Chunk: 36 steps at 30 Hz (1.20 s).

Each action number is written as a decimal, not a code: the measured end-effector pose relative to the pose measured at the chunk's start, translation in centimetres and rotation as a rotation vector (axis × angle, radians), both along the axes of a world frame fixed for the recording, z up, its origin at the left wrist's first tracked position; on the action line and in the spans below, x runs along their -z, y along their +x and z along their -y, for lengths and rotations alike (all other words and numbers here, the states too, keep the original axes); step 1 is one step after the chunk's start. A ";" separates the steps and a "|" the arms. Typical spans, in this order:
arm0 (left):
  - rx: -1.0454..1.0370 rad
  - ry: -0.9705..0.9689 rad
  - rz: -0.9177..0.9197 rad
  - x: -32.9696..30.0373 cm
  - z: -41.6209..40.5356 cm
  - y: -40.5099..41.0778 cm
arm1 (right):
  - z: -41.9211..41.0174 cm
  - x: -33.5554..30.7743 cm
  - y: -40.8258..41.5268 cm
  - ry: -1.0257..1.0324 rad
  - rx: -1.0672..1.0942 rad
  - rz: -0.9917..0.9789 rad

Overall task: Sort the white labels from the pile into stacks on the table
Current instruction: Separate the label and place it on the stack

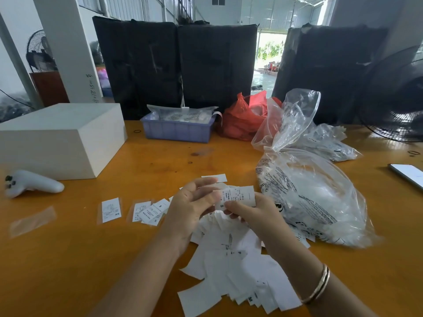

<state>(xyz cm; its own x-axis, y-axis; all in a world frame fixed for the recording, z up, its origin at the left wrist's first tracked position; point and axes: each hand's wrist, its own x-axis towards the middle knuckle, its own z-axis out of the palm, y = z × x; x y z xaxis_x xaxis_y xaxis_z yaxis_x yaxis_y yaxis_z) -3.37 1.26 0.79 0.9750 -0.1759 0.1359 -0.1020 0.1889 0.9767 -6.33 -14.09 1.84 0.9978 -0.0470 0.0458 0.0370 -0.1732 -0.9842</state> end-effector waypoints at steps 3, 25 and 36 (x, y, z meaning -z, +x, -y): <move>0.010 0.083 0.011 0.1 0.1 -0.1 | 0.1 0.0 0.1 -0.064 -0.008 0.033; -0.129 0.140 -0.073 0.5 0.8 -0.2 | -0.7 0.6 0.0 0.071 0.097 0.147; -0.061 0.124 -0.084 -0.3 -0.7 0.3 | 0.2 0.2 0.4 0.167 0.116 0.122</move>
